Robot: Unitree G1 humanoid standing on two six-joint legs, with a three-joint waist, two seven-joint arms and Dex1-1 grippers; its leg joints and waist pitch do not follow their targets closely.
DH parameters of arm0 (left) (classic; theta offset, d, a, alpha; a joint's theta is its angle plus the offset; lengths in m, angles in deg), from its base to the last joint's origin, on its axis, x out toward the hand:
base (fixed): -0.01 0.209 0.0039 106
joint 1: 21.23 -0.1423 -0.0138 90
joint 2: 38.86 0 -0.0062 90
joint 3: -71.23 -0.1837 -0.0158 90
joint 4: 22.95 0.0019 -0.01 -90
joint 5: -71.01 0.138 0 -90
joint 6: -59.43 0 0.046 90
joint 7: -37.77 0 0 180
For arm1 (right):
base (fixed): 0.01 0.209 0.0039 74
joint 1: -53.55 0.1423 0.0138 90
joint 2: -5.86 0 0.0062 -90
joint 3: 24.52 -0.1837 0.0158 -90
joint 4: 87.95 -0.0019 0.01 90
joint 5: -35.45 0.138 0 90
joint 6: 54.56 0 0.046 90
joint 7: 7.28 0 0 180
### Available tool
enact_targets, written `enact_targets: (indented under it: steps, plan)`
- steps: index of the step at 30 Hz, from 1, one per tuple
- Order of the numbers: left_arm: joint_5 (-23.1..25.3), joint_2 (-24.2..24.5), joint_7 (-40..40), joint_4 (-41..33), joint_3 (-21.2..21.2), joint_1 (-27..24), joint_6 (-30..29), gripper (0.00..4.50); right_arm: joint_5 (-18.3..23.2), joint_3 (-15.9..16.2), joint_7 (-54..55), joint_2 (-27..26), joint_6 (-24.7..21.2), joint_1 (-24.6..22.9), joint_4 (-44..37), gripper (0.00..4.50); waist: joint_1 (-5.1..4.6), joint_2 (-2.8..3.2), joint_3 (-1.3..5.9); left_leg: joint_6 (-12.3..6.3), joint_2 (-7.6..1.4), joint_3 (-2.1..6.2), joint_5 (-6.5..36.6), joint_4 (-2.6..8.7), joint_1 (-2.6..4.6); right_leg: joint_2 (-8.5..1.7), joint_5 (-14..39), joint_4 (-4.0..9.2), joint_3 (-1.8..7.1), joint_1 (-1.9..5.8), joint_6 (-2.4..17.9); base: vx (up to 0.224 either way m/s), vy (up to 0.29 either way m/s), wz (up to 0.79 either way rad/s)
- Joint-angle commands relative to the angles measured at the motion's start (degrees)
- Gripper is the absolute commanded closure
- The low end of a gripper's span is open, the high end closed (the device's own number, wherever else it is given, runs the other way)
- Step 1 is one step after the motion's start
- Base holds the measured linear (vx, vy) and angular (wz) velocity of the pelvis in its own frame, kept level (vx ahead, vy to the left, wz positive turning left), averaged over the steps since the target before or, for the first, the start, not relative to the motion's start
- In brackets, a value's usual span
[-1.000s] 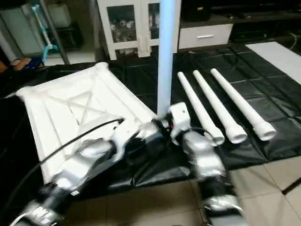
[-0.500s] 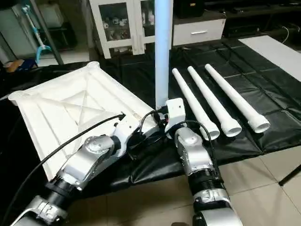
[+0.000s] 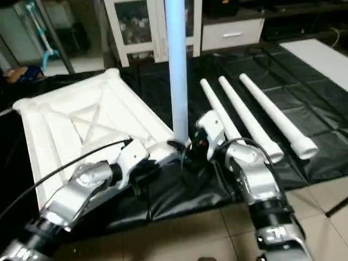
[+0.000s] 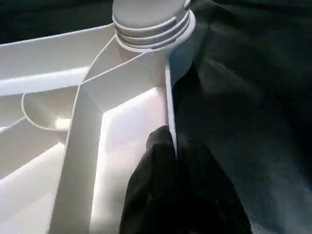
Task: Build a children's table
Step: Rotate leg to tighten
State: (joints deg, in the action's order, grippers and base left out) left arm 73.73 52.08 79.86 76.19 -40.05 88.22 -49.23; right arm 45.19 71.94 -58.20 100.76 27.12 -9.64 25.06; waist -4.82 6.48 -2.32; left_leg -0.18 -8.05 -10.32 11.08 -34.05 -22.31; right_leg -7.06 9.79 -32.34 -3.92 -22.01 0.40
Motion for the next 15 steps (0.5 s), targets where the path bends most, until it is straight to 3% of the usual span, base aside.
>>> enact_targets:
  steps: [1, 2, 4, 6, 9, 11, 15]
  plan:
    - [0.44, 1.76, 4.18, 0.07, -3.34, -2.22, -0.94, 4.50, -1.64, 0.91, -1.97, 1.47, 0.77, 0.16, 0.41, 0.43, 0.77, -1.14, 3.38, -4.62, -4.39, 1.85, 18.41, 4.70, 0.61, -2.00, 12.48, 3.14, 1.46, 1.76, 12.15, 0.000, 0.000, 0.00]
    - [0.20, 2.06, 5.02, -0.59, -3.62, -2.53, -0.94, 4.50, -1.68, 1.16, -2.94, 2.14, 0.72, 0.26, 0.77, 0.43, 1.16, -1.48, 3.46, -5.51, -4.40, 1.60, 16.40, 4.54, 0.78, -1.90, 10.23, 3.07, 1.55, 1.74, 12.80, 0.000, 0.000, 0.00]
    - [-0.23, 2.46, 6.25, -1.41, -4.14, -2.87, -0.87, 4.50, -1.67, 1.35, -3.88, 2.76, 0.80, 0.51, 1.41, 0.43, 2.00, -1.21, 3.61, -6.93, -4.40, 1.38, 13.77, 4.16, 1.09, -1.82, 7.45, 2.69, 1.67, 1.61, 13.73, 0.000, 0.000, 0.00]
    - [-0.62, 2.84, 7.31, -2.20, -4.62, -3.16, -0.89, 4.50, -1.52, 1.27, -4.45, 3.09, 0.86, 0.78, 1.89, 0.43, 2.73, -1.17, 3.75, -8.11, -4.43, 1.42, 10.19, 3.95, 0.79, -1.82, 4.86, 2.14, 1.54, 1.97, 14.19, 0.000, 0.000, 0.00]
    - [-1.25, 3.56, 9.03, -3.57, -5.30, -3.69, -1.23, 4.50, -0.87, 1.43, -7.57, 4.11, 1.34, 1.33, 3.41, 0.43, 3.71, -1.43, 3.90, -9.15, -4.48, 1.27, 8.04, 3.68, 0.97, -1.74, 2.87, 1.78, 1.51, 2.05, 14.90, 0.000, 0.000, 0.00]
    - [-1.29, 3.74, 9.15, -3.76, -5.32, -3.79, -1.28, 4.50, -0.85, 1.79, -8.82, 4.64, 1.76, 1.41, 4.05, 0.43, 4.05, -1.40, 3.74, -8.98, -4.49, 1.22, 8.73, 3.75, 0.98, -1.74, 4.47, 1.86, 1.55, 2.02, 14.78, 0.000, 0.000, 0.00]
    - [-1.22, 4.00, 9.46, -4.16, -5.18, -3.96, -1.49, 4.50, -0.91, 2.18, -11.97, 5.75, 2.73, 1.70, 5.63, 0.76, 4.10, -1.56, 3.23, -5.80, -4.57, 1.30, 16.12, 4.29, 1.02, -1.81, 13.62, 2.55, 1.70, 1.90, 13.34, 0.000, 0.000, 0.00]
